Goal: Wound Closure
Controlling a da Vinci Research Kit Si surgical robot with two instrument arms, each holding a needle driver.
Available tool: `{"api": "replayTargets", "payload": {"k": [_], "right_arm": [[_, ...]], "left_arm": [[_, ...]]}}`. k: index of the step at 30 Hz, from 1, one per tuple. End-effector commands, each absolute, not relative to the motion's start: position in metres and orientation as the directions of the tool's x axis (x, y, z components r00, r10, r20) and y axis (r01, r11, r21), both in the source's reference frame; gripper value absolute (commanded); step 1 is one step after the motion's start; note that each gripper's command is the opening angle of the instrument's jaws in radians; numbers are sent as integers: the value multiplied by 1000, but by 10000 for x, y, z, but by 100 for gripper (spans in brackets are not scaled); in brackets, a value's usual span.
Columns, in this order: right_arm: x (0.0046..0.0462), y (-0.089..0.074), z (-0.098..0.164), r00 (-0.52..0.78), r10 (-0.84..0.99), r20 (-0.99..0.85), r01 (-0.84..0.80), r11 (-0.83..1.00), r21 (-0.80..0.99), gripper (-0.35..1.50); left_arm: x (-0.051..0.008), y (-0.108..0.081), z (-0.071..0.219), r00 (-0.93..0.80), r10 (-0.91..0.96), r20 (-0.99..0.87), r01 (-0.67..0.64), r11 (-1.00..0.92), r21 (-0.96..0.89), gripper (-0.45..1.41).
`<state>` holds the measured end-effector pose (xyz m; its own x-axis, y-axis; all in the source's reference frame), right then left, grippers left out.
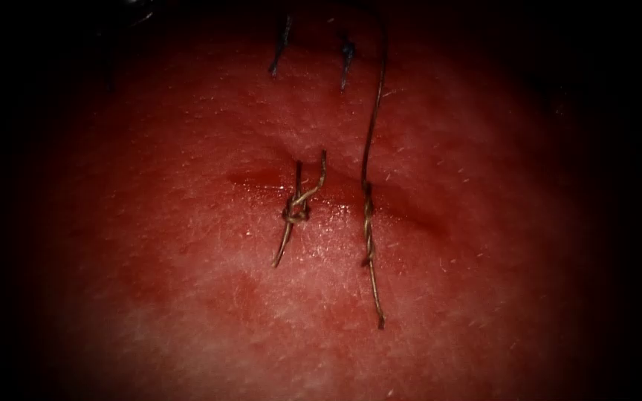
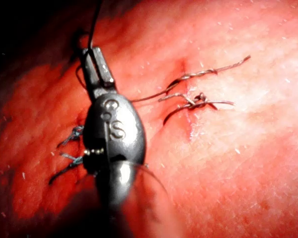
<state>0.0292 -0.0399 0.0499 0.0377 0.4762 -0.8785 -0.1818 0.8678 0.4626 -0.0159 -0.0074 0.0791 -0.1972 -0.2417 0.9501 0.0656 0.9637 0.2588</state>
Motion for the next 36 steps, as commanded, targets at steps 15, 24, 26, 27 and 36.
{"api": "replayTargets", "payload": {"k": [15,24,26,27,36], "right_arm": [[302,-228,613,182,411,-893,-242,899,364,83],[331,-192,645,169,415,-894,-278,890,361,71],[339,-187,650,137,402,-906,-274,894,355,58],[340,-185,652,108,406,-907,-268,891,367,47],[340,-163,642,-215,412,-886,-72,898,435,-35]], "left_arm": [[-202,-195,773,-278,-344,897,-29,936,350,-45],[-204,-230,775,-260,-440,860,-8,891,453,-45],[-205,-234,777,-256,-446,858,-4,887,461,-45],[-205,-236,778,-253,-445,859,2,888,461,-45],[-208,-249,819,-87,-482,872,41,873,487,-45]]}}
